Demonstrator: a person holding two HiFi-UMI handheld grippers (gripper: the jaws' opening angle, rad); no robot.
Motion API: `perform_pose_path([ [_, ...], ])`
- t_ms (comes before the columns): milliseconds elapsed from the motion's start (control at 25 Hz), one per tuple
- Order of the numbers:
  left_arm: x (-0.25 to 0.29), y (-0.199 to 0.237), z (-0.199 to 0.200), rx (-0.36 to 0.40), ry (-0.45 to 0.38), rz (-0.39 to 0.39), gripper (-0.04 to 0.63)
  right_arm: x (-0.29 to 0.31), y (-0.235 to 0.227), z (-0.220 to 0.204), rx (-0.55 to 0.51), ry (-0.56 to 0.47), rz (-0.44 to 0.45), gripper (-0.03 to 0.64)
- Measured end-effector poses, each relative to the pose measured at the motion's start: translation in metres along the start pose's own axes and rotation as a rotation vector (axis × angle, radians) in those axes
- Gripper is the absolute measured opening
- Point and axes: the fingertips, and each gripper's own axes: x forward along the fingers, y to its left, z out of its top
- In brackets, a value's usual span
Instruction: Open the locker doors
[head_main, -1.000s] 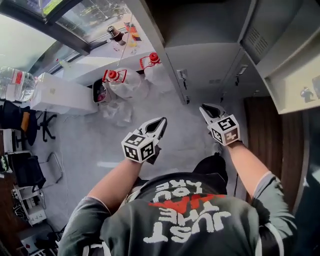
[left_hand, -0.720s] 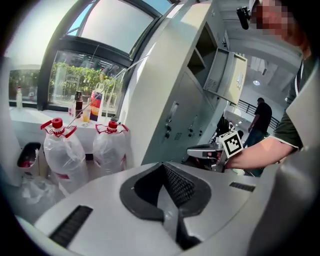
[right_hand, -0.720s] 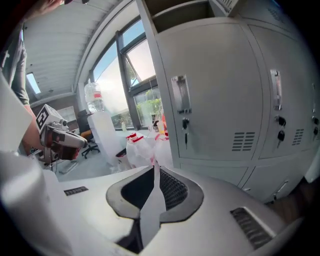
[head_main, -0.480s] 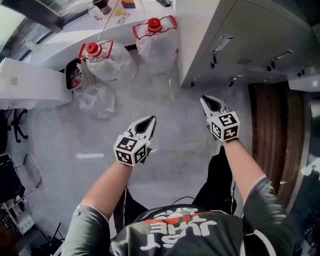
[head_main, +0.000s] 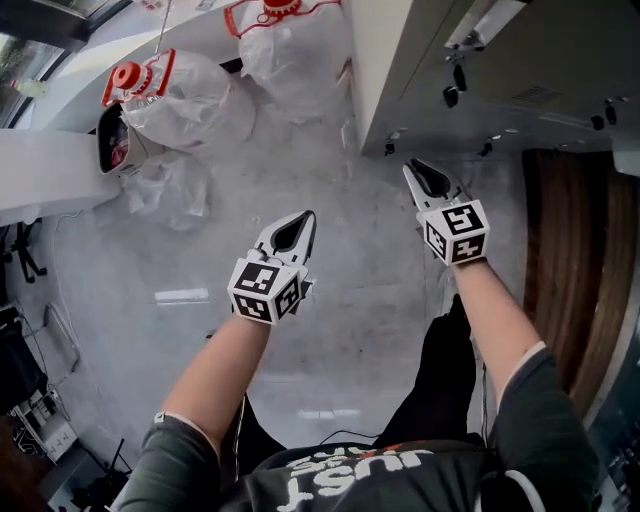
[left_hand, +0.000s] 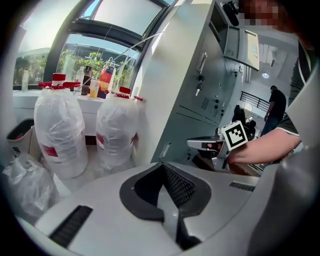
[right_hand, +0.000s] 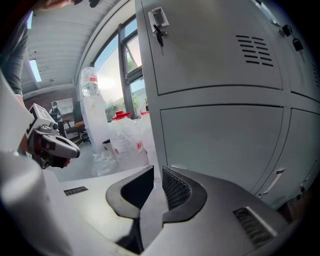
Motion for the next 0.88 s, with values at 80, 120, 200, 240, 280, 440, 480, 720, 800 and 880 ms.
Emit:
perform_pose_path([
  [80, 0.015, 0.004, -0.009, 0.0, 0.008, -0.004, -0.003, 0.017, -0.01, -0.01, -0.006, 0.001, -0.009, 0.061],
  [120, 0.022, 0.005, -0.013, -0.001, 0.012, -0.004, -0.003, 0.025, -0.015, -0.015, -0.006, 0.003, -0.011, 0.072],
  [200, 0.033, 0.008, -0.022, -0.001, 0.021, -0.005, -0.003, 0.041, -0.022, -0.026, 0.004, 0.017, -0.012, 0.097],
  [240, 0.037, 0.01, -0.026, -0.002, 0.027, -0.005, -0.003, 0.049, -0.024, -0.032, 0.011, 0.025, -0.012, 0.109],
  [280, 0.041, 0.012, -0.029, -0.004, 0.033, -0.004, -0.003, 0.055, -0.025, -0.036, 0.017, 0.033, -0.011, 0.118],
  [440, 0.05, 0.016, -0.033, -0.01, 0.038, -0.01, -0.003, 0.079, -0.028, -0.046, 0.02, 0.054, -0.004, 0.157],
  [480, 0.051, 0.016, -0.032, -0.01, 0.036, -0.013, -0.003, 0.084, -0.028, -0.047, 0.017, 0.058, -0.001, 0.167],
  [720, 0.056, 0.021, -0.032, -0.019, 0.032, -0.019, -0.003, 0.11, -0.032, -0.051, 0.025, 0.079, -0.033, 0.221],
  [800, 0.056, 0.023, -0.031, -0.024, 0.03, -0.019, -0.003, 0.117, -0.033, -0.05, 0.044, 0.077, -0.047, 0.236],
  [880, 0.056, 0.025, -0.031, -0.029, 0.03, -0.02, -0.003, 0.123, -0.031, -0.047, 0.041, 0.073, -0.046, 0.242],
])
